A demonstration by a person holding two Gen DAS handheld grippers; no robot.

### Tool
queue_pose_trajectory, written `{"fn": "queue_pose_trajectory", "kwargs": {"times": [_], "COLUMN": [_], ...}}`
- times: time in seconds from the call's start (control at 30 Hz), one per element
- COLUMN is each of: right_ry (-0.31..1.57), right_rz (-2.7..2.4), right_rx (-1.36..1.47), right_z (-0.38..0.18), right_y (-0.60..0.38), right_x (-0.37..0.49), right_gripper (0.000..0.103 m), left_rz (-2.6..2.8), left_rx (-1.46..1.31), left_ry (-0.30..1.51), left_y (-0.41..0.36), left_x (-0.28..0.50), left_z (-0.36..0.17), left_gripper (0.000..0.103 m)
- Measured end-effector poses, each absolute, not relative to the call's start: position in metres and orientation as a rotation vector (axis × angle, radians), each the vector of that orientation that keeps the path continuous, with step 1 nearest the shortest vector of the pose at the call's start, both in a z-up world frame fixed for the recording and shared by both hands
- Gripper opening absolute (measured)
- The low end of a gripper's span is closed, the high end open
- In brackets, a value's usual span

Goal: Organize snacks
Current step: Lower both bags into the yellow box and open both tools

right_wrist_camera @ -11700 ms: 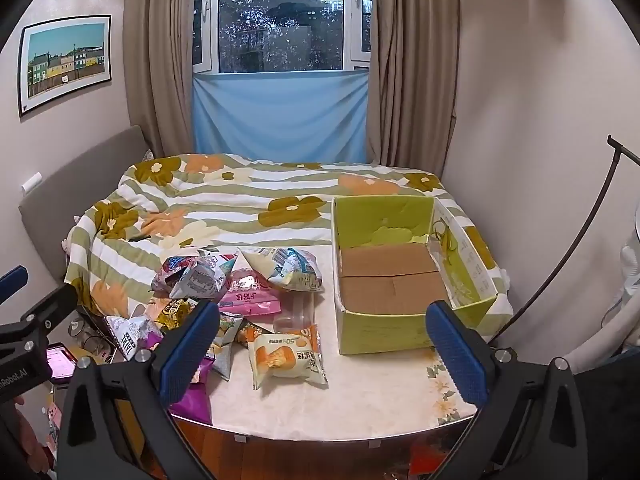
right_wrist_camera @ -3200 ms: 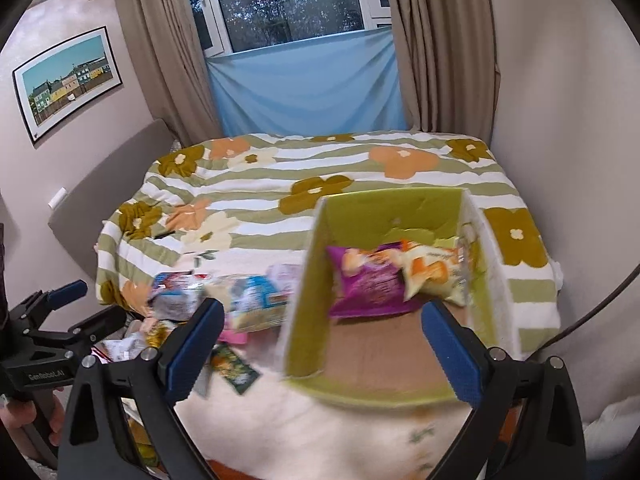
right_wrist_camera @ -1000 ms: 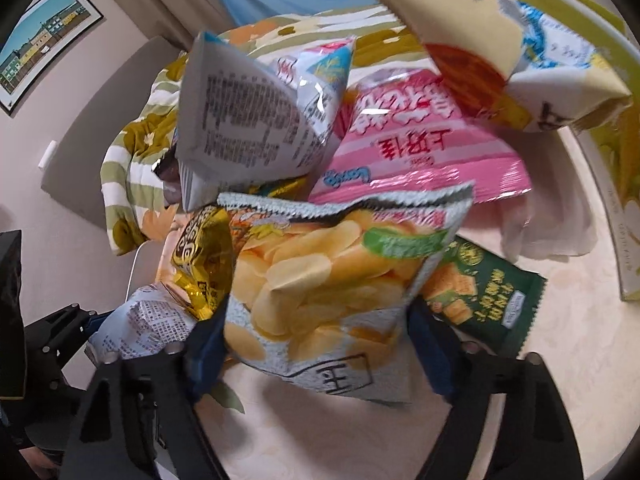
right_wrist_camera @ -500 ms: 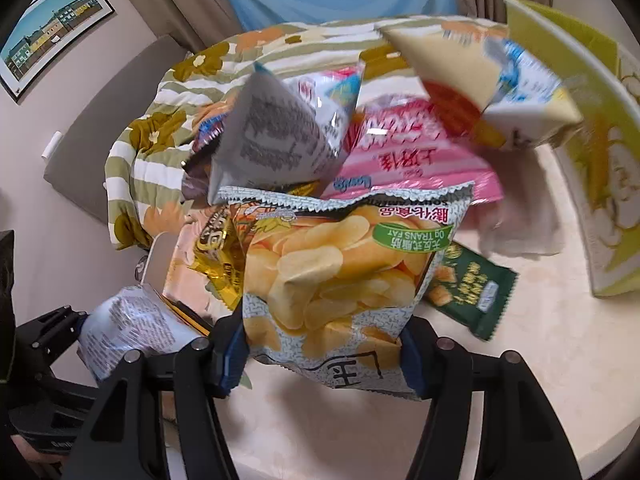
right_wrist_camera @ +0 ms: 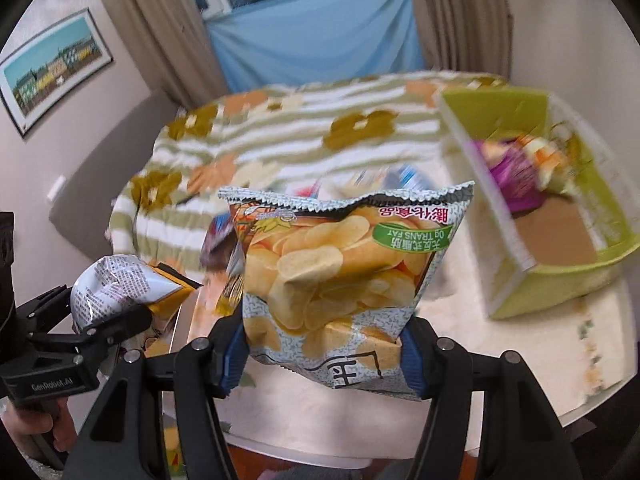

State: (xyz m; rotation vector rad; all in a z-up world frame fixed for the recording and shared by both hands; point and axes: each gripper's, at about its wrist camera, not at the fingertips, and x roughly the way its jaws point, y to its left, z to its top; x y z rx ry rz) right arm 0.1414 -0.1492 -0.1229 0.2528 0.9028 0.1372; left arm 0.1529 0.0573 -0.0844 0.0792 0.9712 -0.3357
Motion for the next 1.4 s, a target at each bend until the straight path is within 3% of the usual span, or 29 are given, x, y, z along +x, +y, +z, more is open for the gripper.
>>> {"fn": "queue_pose_trajectory", "kwargs": {"times": [0.4,0.83,0.97,1.03,1.1,1.4], "right_ry": [0.8,0.889,0.916,0.929,0.94,0.977], "right_rz": [0.105,0.071,0.093,0.107,0.121,0.187], "right_rx": [0.249,0.241,0.242,0.246,0.249,0.235], "right_z": [-0.071,-0.096,-0.104,-0.109,-0.113,-0.121], "right_y": [-0.29,-0.431,-0.451,-0.459,-0.464,-0.466], "right_x": [0.146,0.183,0.189,0.192,0.195,0.206], "right_gripper": [0.059,0.059,0.059,0.059,0.059,0.06], "left_rz": [-0.403,-0.403,-0.374,-0.337,-0.302,-0.246], "left_rx": [0.05,0.063,0.092,0.123,0.149,0.166], "left_ry": [0.866,0.942,0.966,0.988,0.989,0.978], "left_y": [-0.103,-0.281,-0.303,-0.313,-0.316,-0.305], "left_x": [0.192,0.242,0.249,0.253,0.254,0.237], "left_z": [-0.044,-0.105,-0.126,-0.135,-0.14,-0.135], "left_gripper": [0.076,0.077,0.079,0.094,0.101,0.101]}}
